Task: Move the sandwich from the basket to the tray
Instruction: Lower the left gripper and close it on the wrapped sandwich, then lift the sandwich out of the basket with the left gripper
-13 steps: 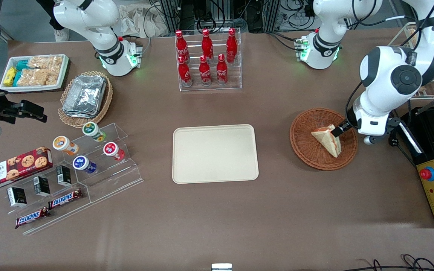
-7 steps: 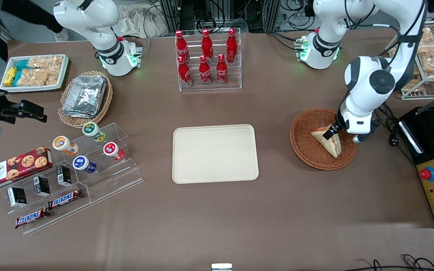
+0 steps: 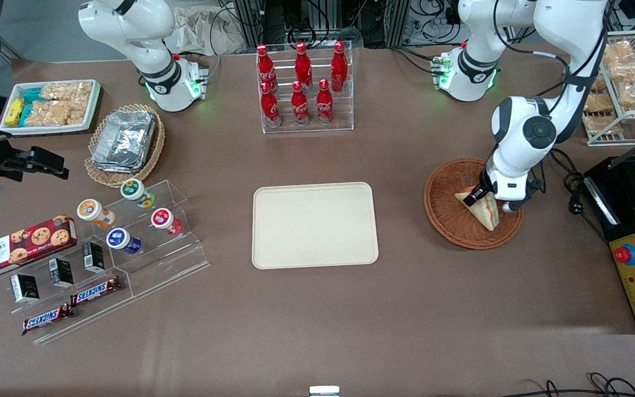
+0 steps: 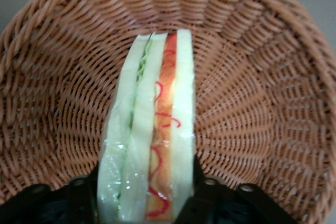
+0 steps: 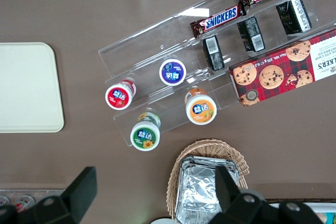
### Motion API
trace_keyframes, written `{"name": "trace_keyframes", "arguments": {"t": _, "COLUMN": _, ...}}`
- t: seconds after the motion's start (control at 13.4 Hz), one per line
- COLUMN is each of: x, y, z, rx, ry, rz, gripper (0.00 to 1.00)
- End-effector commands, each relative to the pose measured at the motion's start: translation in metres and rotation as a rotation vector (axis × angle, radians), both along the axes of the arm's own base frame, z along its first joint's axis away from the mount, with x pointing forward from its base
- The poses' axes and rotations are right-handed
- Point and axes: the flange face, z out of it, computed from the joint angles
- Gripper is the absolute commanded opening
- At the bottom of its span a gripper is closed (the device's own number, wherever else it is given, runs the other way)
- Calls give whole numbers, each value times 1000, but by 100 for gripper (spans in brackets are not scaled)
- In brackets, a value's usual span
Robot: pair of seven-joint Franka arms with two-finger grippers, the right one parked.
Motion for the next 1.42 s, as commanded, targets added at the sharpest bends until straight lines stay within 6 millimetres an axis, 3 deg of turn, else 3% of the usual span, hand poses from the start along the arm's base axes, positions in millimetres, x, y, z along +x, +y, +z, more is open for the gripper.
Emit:
{"name": "trace_keyframes", "arguments": {"t": 0.0, "x": 10, "y": -1, "z": 21, "rx": -9, "ry": -81, "rz": 22, "gripper": 0}}
{"name": "trace_keyframes", "arguments": {"t": 0.15, "x": 14, "y": 9, "z": 46, "rx": 5, "ry": -79, "rz": 6, "gripper": 0}}
{"name": "trace_keyframes", "arguments": {"t": 0.37, "x": 38, "y": 11, "z": 113, "rx": 33, "ry": 13, "rz": -152, "gripper": 0}}
{"name": "trace_keyframes", "arguments": {"t": 0.6, "x": 74, "y": -4, "z": 192, "rx": 41, "ry": 153, "rz": -216, "gripper": 0}}
{"name": "trace_keyframes", "arguments": {"t": 0.75, "x": 82, "y": -16, "z": 233, "rx": 37, "ry": 181, "rz": -255, "gripper": 0}}
{"name": "trace_keyframes", "arguments": {"t": 0.97, "x": 77, "y": -69, "z": 278, "rx": 36, "ry": 186, "rz": -366, "gripper": 0}}
{"name": "trace_keyframes", "arguments": {"t": 1.05, "x": 73, "y": -87, "z": 285, "rx": 36, "ry": 189, "rz": -395, "gripper": 0}}
{"name": "trace_keyframes", "arguments": {"t": 1.2, "x": 63, "y": -136, "z": 284, "rx": 40, "ry": 187, "rz": -435, "gripper": 0}}
{"name": "trace_keyframes", "arguments": {"t": 1.35, "x": 59, "y": -194, "z": 265, "rx": 34, "ry": 210, "rz": -465, "gripper": 0}}
